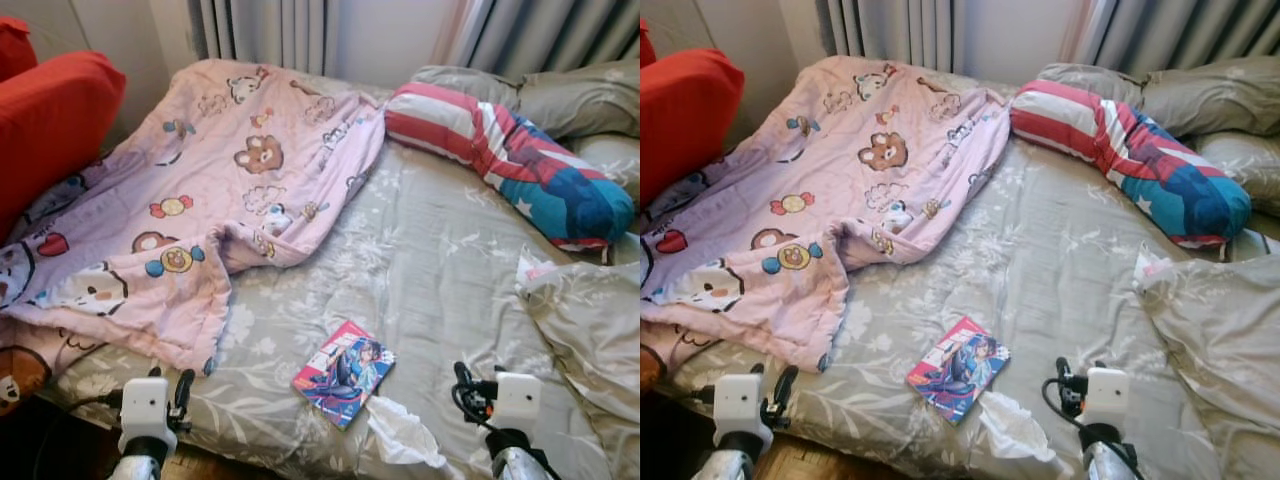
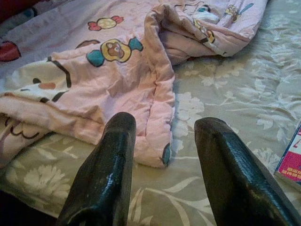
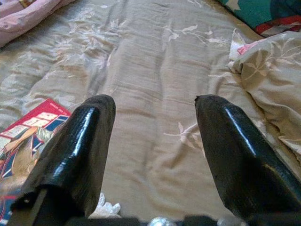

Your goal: Clean up the room

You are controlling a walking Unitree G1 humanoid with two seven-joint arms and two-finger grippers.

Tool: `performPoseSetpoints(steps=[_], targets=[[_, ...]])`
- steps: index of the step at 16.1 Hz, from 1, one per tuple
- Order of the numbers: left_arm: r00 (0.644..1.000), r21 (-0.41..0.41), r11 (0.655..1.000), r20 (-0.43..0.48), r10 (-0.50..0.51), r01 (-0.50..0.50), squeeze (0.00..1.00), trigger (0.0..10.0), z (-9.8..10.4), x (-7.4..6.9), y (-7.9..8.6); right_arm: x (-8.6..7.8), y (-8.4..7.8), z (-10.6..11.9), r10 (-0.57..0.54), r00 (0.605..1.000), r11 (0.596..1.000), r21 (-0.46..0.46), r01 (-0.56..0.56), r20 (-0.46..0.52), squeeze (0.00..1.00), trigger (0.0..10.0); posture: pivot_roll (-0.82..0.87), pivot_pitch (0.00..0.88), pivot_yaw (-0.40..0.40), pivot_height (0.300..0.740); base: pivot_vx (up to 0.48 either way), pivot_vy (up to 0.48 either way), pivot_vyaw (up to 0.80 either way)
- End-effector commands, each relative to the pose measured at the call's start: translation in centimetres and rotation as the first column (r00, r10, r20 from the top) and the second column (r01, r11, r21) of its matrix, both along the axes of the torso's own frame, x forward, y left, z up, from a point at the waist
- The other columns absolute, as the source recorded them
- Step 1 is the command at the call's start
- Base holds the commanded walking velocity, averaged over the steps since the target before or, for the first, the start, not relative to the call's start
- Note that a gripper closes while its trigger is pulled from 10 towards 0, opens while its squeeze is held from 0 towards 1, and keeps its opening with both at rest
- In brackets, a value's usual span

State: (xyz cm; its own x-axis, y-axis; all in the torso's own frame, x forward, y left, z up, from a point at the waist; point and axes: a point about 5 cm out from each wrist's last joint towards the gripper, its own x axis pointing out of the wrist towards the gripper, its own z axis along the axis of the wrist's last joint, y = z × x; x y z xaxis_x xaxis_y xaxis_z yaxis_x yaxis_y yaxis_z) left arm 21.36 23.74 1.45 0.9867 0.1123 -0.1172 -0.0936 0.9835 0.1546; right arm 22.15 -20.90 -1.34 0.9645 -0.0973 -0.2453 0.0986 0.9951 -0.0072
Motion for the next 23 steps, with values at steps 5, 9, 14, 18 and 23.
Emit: performPoseSetpoints(steps=[5, 9, 14, 18, 23], targets=[[1.0, 0.001, 1.0, -0.008, -0.009, 0.009, 0.0, 10.0, 0.1, -0.3, -0.2, -0.1, 0.2, -0.3, 0.011, 1.0, 1.0, -0.012, -0.011, -0.022, 0.0, 10.0, 0.14, 0.176, -0.092, 0.662, 0.0, 0.0, 0.0], [1.0, -0.001, 1.0, -0.017, -0.013, 0.013, 0.0, 10.0, 0.2, -0.3, -0.2, -0.2, 0.4, -0.3, -0.004, 1.0, 1.0, -0.002, 0.004, -0.02, 0.0, 10.0, 0.15, 0.181, -0.075, 0.662, 0.0, 0.0, 0.0], [0.998, 0.014, 0.999, -0.039, -0.039, 0.039, 0.0, 10.0, 0.3, -0.5, 0.2, -0.3, 1.0, -0.8, -0.023, 0.998, 1.0, 0.006, 0.024, -0.057, 0.0, 10.0, 0.13, 0.208, -0.047, 0.642, 0.0, 0.0, 0.0], [0.996, 0.009, 0.998, -0.061, -0.057, 0.058, 0.0, 10.0, 0.2, -0.4, -0.5, -0.8, 0.6, -1.0, -0.032, 0.997, 0.999, -0.028, 0.03, -0.064, 0.0, 10.0, 0.13, 0.212, -0.054, 0.623, 0.0, 0.0, 0.0], [0.994, -0.002, 0.998, -0.085, -0.068, 0.068, 0.0, 10.0, 0.0, -0.6, -0.8, -0.5, 1.1, -0.9, 0.003, 0.998, 1.0, -0.013, -0.003, -0.058, 0.0, 10.0, 0.15, 0.201, -0.063, 0.623, 0.0, 0.0, 0.0]])
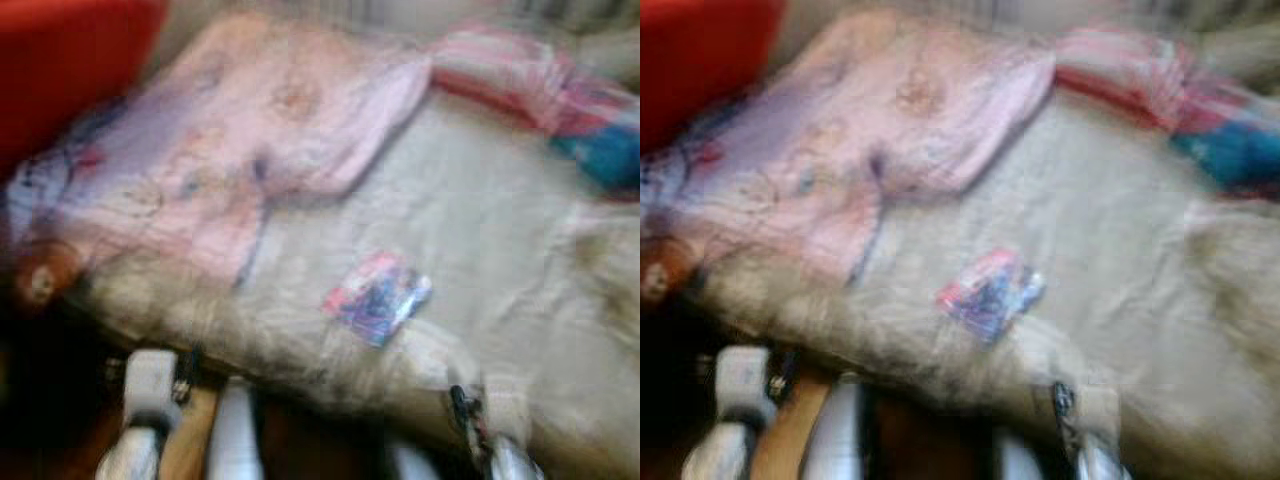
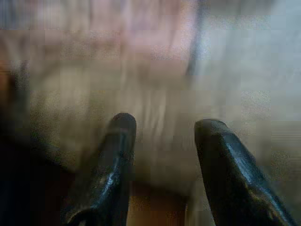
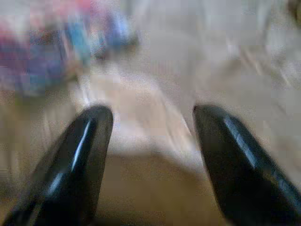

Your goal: Clean up the room

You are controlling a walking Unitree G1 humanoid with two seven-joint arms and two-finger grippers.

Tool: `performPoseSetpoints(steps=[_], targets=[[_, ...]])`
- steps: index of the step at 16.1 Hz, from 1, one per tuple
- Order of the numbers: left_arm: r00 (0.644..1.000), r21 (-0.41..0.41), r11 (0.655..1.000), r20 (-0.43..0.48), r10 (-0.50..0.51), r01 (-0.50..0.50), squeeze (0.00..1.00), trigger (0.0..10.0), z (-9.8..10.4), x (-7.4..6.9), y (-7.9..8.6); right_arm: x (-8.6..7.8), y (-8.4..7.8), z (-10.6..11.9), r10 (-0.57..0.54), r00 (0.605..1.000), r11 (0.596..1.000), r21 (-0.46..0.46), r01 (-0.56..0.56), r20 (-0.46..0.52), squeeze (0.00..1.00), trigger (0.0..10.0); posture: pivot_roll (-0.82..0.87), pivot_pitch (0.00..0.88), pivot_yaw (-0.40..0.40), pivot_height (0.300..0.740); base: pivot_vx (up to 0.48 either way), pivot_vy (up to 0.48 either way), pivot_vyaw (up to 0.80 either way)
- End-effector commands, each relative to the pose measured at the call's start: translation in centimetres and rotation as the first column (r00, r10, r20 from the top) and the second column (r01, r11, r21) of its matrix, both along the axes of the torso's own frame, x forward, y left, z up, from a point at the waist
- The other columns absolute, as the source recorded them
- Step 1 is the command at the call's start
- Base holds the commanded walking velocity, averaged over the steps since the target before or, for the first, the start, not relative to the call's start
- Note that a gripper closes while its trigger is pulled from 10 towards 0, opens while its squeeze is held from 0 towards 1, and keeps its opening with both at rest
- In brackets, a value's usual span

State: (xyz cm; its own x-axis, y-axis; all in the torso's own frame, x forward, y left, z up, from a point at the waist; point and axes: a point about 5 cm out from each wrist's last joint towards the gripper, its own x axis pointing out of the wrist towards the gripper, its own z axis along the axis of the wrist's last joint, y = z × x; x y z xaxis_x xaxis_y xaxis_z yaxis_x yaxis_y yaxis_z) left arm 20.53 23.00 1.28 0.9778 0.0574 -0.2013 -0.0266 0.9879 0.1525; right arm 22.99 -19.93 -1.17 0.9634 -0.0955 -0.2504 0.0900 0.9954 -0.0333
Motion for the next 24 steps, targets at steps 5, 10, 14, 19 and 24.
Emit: performPoseSetpoints(steps=[5, 10, 14, 19, 24], targets=[[0.999, -0.01, 0.999, 0.004, -0.045, 0.046, 0.0, 10.0, 0.4, 0.6, -0.9, -0.9, 0.7, -1.1, 0.013, 0.999, 1.0, 0.018, -0.013, -0.052, 0.0, 10.0, 0.15, 0.173, -0.055, 0.623, 0.0, 0.0, 0.0], [0.998, -0.011, 0.998, 0.0, -0.057, 0.057, 0.0, 10.0, 0.5, 1.0, -1.0, -0.6, 0.5, -0.9, 0.003, 0.999, 1.0, 0.022, -0.001, -0.049, 0.0, 10.0, 0.14, 0.172, -0.048, 0.623, 0.108, 0.0, 0.0], [0.998, -0.008, 0.998, 0.007, -0.056, 0.056, 0.0, 10.0, 0.8, 1.4, -1.0, -0.2, 0.4, -0.7, -0.007, 0.999, 1.0, 0.021, 0.007, -0.041, 0.0, 10.0, 0.14, 0.194, -0.046, 0.623, 0.297, 0.0, 0.0], [0.999, -0.004, 0.999, 0.003, -0.054, 0.054, 0.0, 10.0, 0.9, 1.4, -0.8, 0.2, 0.1, -0.6, -0.035, 0.999, 0.999, 0.03, 0.037, -0.04, 0.0, 10.0, 0.14, 0.205, -0.036, 0.623, 0.324, 0.0, 0.0], [0.997, -0.008, 0.997, 0.007, -0.075, 0.075, 0.0, 10.0, 1.1, 1.5, -0.9, 0.7, -0.3, -0.8, -0.073, 0.995, 0.997, 0.035, 0.075, -0.075, 0.0, 10.0, 0.15, 0.206, -0.028, 0.623, 0.131, 0.0, 0.0]])
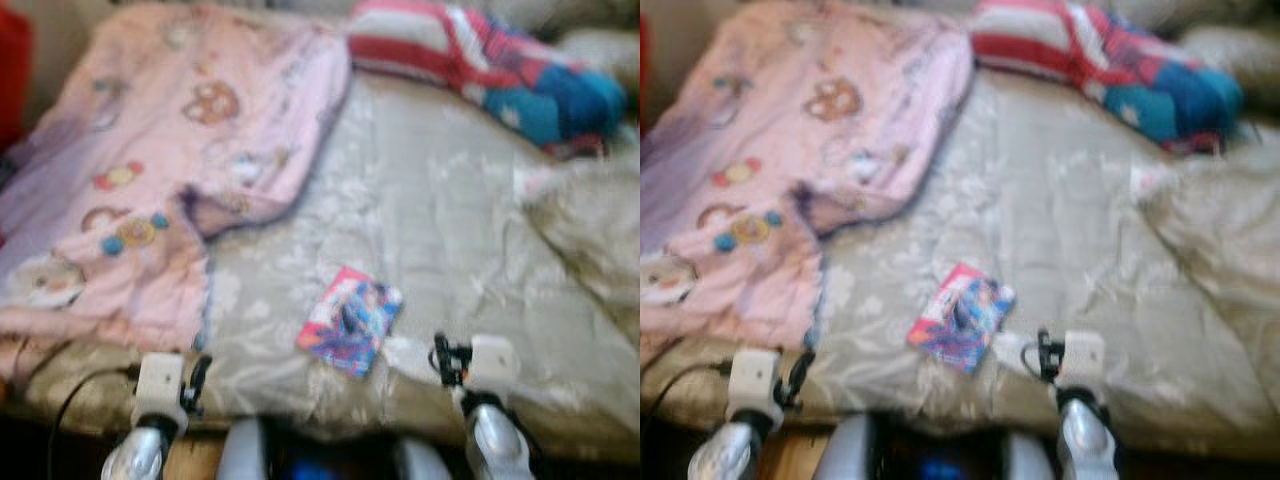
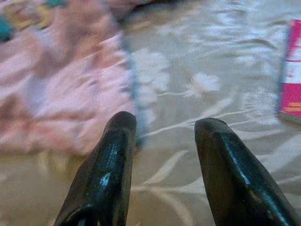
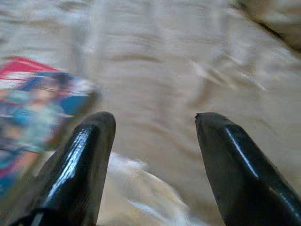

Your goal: Clean up the room

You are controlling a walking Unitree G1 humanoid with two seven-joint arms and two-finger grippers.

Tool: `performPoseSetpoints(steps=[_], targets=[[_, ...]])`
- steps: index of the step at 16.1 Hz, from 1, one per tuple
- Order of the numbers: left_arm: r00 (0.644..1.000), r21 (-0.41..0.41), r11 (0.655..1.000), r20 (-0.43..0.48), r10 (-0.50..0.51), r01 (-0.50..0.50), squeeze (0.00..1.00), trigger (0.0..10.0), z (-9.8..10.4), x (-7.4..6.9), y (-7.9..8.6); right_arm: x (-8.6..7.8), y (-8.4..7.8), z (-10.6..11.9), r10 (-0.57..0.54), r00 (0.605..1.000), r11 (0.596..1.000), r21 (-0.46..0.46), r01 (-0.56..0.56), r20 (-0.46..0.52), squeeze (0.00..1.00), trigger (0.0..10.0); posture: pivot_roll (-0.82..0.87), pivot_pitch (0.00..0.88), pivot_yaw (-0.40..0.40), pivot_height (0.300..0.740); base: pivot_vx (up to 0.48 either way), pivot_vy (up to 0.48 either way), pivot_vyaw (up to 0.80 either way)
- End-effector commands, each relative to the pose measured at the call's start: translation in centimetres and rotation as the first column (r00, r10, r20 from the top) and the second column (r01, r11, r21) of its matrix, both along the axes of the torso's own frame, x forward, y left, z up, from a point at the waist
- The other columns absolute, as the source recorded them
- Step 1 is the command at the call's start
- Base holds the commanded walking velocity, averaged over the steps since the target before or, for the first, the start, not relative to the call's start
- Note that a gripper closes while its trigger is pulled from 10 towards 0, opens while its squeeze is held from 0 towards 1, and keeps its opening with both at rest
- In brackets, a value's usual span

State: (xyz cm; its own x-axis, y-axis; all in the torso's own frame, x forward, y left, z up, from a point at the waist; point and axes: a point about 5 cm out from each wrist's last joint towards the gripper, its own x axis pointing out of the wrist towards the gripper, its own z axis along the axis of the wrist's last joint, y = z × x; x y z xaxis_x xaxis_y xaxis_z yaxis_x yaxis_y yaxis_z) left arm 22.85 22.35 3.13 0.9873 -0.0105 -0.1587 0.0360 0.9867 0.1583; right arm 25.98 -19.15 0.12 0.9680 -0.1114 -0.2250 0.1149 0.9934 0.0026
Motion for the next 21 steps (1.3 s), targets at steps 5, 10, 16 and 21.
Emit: performPoseSetpoints(steps=[5, 10, 16, 21], targets=[[1.0, -0.016, 1.0, -0.02, -0.024, 0.024, 0.0, 10.0, -0.1, -0.6, -0.6, 0.2, -0.5, -1.6, 0.069, 0.983, 0.998, 0.001, -0.07, -0.171, 0.18, 10.0, 0.17, 0.23, -0.016, 0.623, 0.0, 0.0, 0.0], [0.997, -0.016, 0.997, 0.027, -0.073, 0.074, 0.0, 10.0, 1.8, 0.5, -1.5, 4.9, 0.9, 1.7, 0.19, 0.971, 0.98, -0.034, -0.197, -0.146, 1.0, 10.0, 0.22, 0.292, -0.001, 0.623, 0.0, 0.0, 0.0], [0.988, -0.038, 0.99, 0.078, -0.135, 0.138, 0.0, 10.0, 4.4, 0.0, -2.8, 7.1, 1.3, 3.5, 0.204, 0.959, 0.971, -0.081, -0.223, -0.196, 1.0, 10.0, 0.26, 0.372, 0.034, 0.623, 0.0, 0.0, 0.0], [0.978, -0.062, 0.981, 0.112, -0.175, 0.183, 0.0, 10.0, 7.4, -0.9, -4.1, 7.8, 0.2, 4.2, 0.141, 0.965, 0.984, -0.079, -0.162, -0.223, 0.0, 10.0, 0.29, 0.449, 0.054, 0.623, 0.0, 0.0, 0.0]])
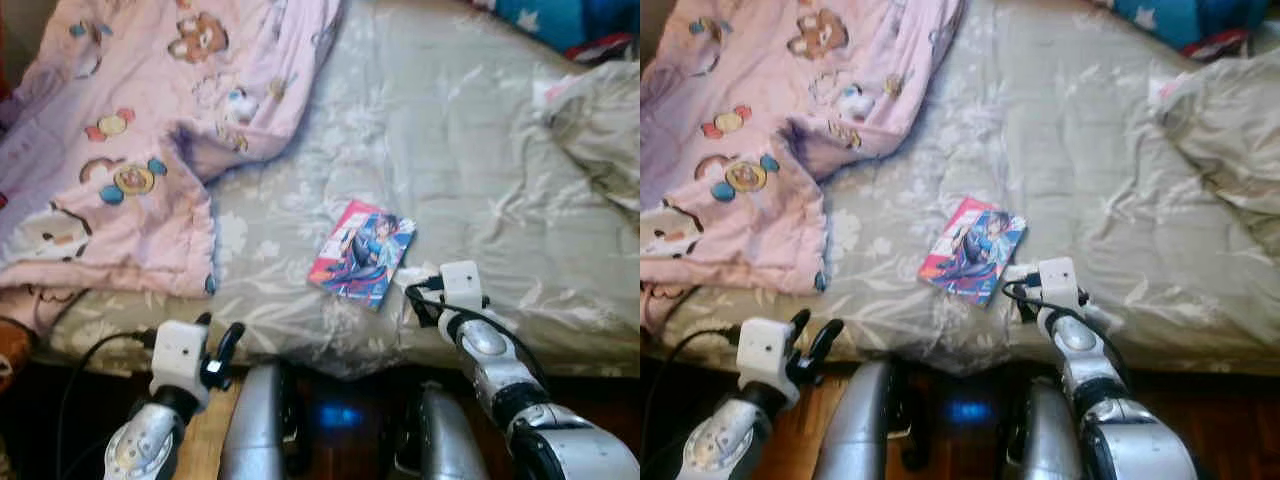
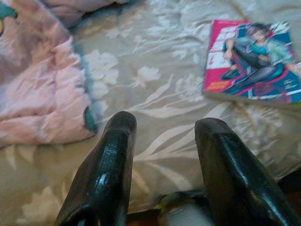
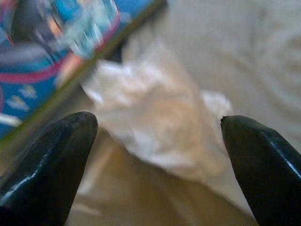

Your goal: Clean up the room

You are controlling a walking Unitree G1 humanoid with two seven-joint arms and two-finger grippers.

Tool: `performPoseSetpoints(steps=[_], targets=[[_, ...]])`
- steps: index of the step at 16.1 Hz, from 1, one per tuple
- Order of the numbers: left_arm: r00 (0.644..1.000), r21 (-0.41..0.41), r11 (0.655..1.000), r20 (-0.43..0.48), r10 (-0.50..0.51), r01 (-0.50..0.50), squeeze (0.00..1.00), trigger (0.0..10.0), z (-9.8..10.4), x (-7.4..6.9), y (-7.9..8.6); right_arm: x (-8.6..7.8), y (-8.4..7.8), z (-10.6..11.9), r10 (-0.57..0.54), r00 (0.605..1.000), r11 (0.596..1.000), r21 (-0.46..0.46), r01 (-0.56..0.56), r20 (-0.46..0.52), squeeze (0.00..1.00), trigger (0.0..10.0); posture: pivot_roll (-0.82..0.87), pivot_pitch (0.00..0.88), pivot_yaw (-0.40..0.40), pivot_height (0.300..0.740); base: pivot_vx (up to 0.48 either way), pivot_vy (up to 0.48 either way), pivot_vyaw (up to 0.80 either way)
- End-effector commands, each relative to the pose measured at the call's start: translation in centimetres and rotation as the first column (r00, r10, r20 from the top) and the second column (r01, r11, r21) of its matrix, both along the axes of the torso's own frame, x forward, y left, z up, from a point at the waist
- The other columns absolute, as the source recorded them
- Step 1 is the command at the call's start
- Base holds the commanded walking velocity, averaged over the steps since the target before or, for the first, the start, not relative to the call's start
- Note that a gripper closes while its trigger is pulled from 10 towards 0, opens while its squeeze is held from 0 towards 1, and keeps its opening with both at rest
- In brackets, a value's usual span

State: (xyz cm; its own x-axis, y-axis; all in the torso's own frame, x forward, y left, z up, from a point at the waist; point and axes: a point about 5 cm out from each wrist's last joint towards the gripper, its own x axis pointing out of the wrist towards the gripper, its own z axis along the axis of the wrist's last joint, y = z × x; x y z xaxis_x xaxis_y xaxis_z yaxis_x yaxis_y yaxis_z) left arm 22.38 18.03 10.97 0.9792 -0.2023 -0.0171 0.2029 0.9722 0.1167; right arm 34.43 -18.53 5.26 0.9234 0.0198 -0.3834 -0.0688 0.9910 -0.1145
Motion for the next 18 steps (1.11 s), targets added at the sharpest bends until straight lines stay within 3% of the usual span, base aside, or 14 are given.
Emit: performPoseSetpoints(steps=[1, 7, 8, 9, 10, 11, 14, 18], targets=[[0.999, -0.014, 1.0, -0.031, 0.01, -0.01, 0.0, 10.0, 0.0, -0.8, 0.2, -0.9, -0.9, -1.2, -0.046, 0.997, 0.999, -0.004, 0.046, -0.066, 0.0, 10.0, 0.3, 0.459, 0.054, 0.623, 0.0, 0.0, 0.0], [0.996, -0.031, 0.998, -0.074, 0.046, -0.048, 0.0, 10.0, 0.9, -2.8, 0.2, -0.9, -2.3, -0.9, -0.161, 0.986, 0.987, -0.001, 0.161, -0.043, 0.0, 10.0, 0.33, 0.492, 0.063, 0.623, 0.0, 0.0, 0.0], [0.996, -0.031, 0.998, -0.08, 0.048, -0.051, 0.0, 10.0, 1.0, -2.9, 0.2, -0.7, -2.3, -0.7, -0.159, 0.987, 0.987, 0.004, 0.159, -0.036, 0.0, 9.6, 0.33, 0.494, 0.064, 0.623, 0.0, 0.0, 0.0], [0.995, -0.029, 0.998, -0.082, 0.053, -0.056, 0.0, 10.0, 1.1, -3.0, 0.2, -0.6, -2.2, -0.5, -0.156, 0.987, 0.988, 0.006, 0.156, -0.026, 0.0, 3.7, 0.33, 0.496, 0.063, 0.623, 0.0, 0.0, 0.0], [0.995, -0.029, 0.998, -0.082, 0.056, -0.058, 0.0, 10.0, 1.1, -3.1, 0.2, -0.5, -2.2, -0.3, -0.156, 0.988, 0.988, 0.009, 0.156, -0.02, 0.0, 0.5, 0.33, 0.496, 0.063, 0.623, 0.0, 0.0, 0.0], [0.994, -0.028, 0.998, -0.087, 0.061, -0.064, 0.0, 10.0, 1.2, -3.1, 0.3, -0.3, -2.2, 0.0, -0.16, 0.987, 0.987, 0.02, 0.161, -0.005, 0.0, 0.0, 0.33, 0.499, 0.062, 0.623, 0.0, 0.0, 0.0], [0.994, -0.012, 0.998, -0.092, 0.058, -0.06, 0.0, 10.0, 1.3, -3.0, 0.2, 0.4, -1.9, 1.0, -0.174, 0.983, 0.983, 0.068, 0.169, 0.063, 0.0, 0.0, 0.33, 0.488, 0.066, 0.623, 0.0, 0.0, 0.0], [0.993, -0.011, 0.998, -0.104, 0.053, -0.055, 0.0, 10.0, 1.2, -3.0, 0.1, 0.1, -1.4, 0.5, -0.162, 0.986, 0.984, 0.076, 0.158, 0.05, 0.0, 0.0, 0.33, 0.483, 0.067, 0.623, 0.0, 0.0, 0.0]])
